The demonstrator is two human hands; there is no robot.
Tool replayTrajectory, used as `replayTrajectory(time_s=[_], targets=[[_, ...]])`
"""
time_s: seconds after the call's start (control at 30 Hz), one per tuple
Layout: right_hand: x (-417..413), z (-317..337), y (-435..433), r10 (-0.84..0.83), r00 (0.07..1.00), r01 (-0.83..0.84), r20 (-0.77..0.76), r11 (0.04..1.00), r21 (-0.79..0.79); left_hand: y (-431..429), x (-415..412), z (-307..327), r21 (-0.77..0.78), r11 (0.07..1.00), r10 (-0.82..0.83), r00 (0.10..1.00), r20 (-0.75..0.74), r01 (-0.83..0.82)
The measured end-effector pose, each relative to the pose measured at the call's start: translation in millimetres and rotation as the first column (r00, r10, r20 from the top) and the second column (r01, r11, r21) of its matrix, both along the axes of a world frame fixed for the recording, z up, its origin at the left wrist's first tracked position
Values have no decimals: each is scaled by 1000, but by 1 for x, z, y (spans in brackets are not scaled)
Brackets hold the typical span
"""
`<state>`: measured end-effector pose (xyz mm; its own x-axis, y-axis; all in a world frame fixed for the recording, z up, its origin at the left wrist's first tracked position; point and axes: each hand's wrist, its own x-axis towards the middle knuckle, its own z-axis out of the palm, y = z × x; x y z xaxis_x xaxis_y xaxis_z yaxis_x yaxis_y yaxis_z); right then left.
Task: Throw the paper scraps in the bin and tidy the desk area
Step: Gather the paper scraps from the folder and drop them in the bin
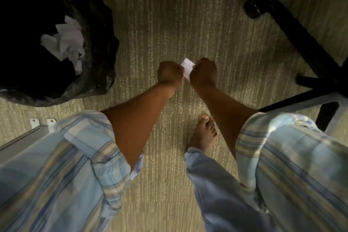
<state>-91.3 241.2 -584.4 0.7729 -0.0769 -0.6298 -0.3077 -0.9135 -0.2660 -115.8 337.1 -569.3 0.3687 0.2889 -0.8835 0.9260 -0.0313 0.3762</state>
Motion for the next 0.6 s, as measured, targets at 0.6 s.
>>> replayTrajectory(time_s=[0.6], targets=[[-65,192,134,-183,959,67,215,888,455,126,-54,174,215,874,334,861,385,-435]])
